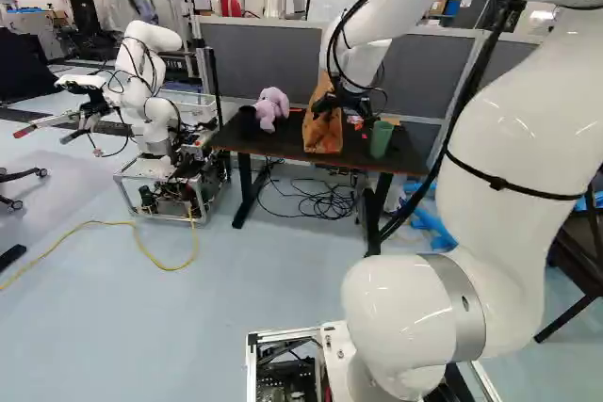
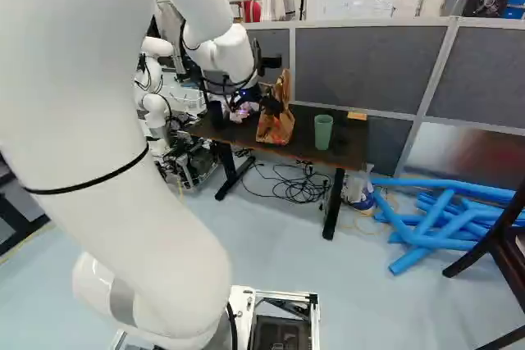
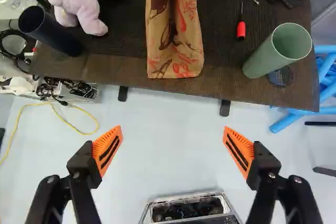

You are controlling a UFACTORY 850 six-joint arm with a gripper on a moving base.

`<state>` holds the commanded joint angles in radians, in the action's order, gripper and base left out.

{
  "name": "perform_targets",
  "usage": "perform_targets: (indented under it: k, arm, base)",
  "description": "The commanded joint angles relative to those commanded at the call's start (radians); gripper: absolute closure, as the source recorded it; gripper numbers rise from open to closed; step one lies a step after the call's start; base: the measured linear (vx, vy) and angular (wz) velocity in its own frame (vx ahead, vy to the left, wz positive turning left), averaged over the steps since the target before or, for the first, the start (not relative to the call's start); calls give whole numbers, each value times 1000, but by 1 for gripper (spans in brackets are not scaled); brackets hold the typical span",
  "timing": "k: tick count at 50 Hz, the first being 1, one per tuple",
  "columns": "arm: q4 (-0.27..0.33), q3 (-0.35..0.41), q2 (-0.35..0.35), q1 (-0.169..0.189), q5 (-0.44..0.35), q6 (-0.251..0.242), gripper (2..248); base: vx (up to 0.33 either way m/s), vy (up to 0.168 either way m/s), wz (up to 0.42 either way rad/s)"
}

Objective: Pick up the bag on the ground and place it on the table

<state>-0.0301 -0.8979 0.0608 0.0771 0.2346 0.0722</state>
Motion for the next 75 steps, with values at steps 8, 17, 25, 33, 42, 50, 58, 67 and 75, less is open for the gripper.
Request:
perform_targets:
  k: [8, 17, 25, 33, 42, 50, 58, 67, 75]
  arm:
    - [3, 86, -36, -8, -117, -8, 3]
    - [7, 176, -74, -17, -240, -16, 3]
    - [9, 255, -107, -24, -348, -23, 3]
    - [12, 328, -138, -31, -449, -29, 3]
    - [15, 405, -170, -38, -553, -36, 3]
    - [17, 468, -196, -44, -639, -42, 3]
    - [19, 525, -220, -50, -717, -47, 3]
    - [22, 584, -245, -56, -798, -52, 3]
    - [23, 630, -264, -60, -861, -56, 3]
  base:
    - [0, 0, 0]
    - [0, 0, 0]
    - [0, 0, 0]
    - [0, 0, 0]
    - [0, 0, 0]
    - [0, 0, 0]
    - [0, 0, 0]
    - [0, 0, 0]
    - [0, 0, 0]
